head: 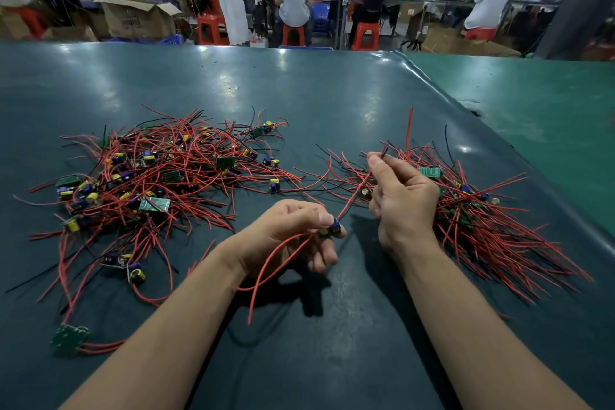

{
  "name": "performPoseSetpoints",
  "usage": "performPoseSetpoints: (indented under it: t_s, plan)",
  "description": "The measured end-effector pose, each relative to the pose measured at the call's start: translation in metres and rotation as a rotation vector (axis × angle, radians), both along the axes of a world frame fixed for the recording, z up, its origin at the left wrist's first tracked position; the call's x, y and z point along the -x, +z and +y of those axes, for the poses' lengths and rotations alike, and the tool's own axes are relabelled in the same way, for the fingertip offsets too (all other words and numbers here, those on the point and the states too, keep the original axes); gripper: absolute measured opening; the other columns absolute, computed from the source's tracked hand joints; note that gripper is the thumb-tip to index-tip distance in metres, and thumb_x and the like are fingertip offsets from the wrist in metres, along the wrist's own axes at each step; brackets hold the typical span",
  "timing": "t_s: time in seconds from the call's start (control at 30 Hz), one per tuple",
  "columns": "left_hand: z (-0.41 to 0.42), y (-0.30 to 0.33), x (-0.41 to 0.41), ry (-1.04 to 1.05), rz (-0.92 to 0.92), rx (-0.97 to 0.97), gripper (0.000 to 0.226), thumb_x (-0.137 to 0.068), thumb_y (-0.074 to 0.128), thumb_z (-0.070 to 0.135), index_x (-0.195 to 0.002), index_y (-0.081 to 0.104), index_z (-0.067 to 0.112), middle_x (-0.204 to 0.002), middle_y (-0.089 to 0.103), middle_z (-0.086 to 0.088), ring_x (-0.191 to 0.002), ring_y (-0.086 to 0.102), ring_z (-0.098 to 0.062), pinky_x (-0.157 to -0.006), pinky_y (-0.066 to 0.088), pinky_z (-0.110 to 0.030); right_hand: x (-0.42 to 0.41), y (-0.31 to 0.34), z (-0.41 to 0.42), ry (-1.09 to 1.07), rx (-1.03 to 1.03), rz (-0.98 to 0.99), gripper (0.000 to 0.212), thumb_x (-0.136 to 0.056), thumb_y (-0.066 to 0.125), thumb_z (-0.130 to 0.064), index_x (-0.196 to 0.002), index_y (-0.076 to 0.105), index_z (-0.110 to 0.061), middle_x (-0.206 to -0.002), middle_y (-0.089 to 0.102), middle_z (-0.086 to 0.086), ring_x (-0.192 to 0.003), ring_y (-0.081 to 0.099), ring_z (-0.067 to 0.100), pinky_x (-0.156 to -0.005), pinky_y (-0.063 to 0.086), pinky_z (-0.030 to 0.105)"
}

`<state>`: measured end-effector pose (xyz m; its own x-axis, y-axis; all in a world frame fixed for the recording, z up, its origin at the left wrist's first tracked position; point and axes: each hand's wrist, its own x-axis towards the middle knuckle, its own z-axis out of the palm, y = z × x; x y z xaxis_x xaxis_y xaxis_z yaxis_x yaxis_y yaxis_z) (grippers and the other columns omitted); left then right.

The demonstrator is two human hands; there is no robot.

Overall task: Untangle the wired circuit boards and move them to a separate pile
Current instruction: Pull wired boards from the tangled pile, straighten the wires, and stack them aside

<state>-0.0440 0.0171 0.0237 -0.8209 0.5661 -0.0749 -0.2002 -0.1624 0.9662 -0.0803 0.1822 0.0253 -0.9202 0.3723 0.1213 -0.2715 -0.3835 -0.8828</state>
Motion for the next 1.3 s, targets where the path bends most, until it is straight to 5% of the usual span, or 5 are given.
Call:
performPoseSetpoints:
  t_s: [0.4, 0.67, 0.93, 1.17, 1.3]
  plan:
    - [0.002, -0.008, 0.006, 0.141, -0.018, -0.154, 0.028, -0.070, 0.072, 0.033, -0.084, 0.076, 0.009, -0.057, 0.049, 0.001, -0.051, 0.042, -0.010, -0.050, 0.034, -0.022, 0.002, 0.002, 0.003, 0.167, 0.131, -0.038, 0.009, -0.104, 0.043, -0.016, -0.106, 0.052, -0.017, -0.055, 0.055, 0.001, -0.032, 0.036, 0.012, -0.038, 0.031, 0.014]
    - [-0.005, -0.001, 0.012, 0.340, -0.113, -0.504, 0.028, -0.082, 0.064, 0.027, -0.104, 0.068, 0.010, -0.064, 0.055, 0.004, -0.053, 0.050, -0.009, -0.056, 0.049, -0.021, -0.021, -0.007, -0.020, 0.582, -0.387, 0.011, 0.022, -0.091, 0.064, -0.003, -0.108, 0.070, -0.015, -0.067, 0.063, -0.002, -0.041, 0.046, 0.009, -0.035, 0.039, 0.018]
    - [0.004, -0.002, 0.012, 0.486, 0.002, -0.329, 0.011, -0.071, 0.073, 0.025, -0.082, 0.076, 0.025, -0.068, 0.064, 0.006, -0.053, 0.051, -0.004, -0.050, 0.043, -0.016, -0.021, -0.007, -0.025, 0.457, -0.358, 0.156, 0.053, -0.085, 0.069, 0.003, -0.129, 0.060, -0.025, -0.079, 0.057, -0.002, -0.062, 0.048, 0.013, -0.061, 0.043, 0.018]
    - [0.005, -0.004, 0.014, 0.618, 0.025, -0.256, 0.034, -0.062, 0.077, 0.036, -0.087, 0.063, 0.017, -0.056, 0.056, 0.009, -0.045, 0.043, -0.003, -0.047, 0.036, -0.017, -0.021, -0.015, -0.026, 0.218, -0.819, 0.400, 0.055, -0.082, 0.076, -0.003, -0.132, 0.057, -0.013, -0.100, 0.065, 0.003, -0.070, 0.059, 0.011, -0.063, 0.053, 0.030]
    - [0.009, -0.005, 0.015, 0.665, -0.002, -0.230, 0.041, -0.058, 0.080, 0.035, -0.077, 0.050, 0.016, -0.051, 0.040, 0.005, -0.041, 0.030, -0.007, -0.043, 0.030, -0.019, -0.022, -0.014, -0.025, 0.221, -0.757, 0.412, 0.049, -0.085, 0.072, -0.006, -0.131, 0.057, -0.016, -0.096, 0.065, -0.005, -0.059, 0.058, 0.008, -0.053, 0.050, 0.024]
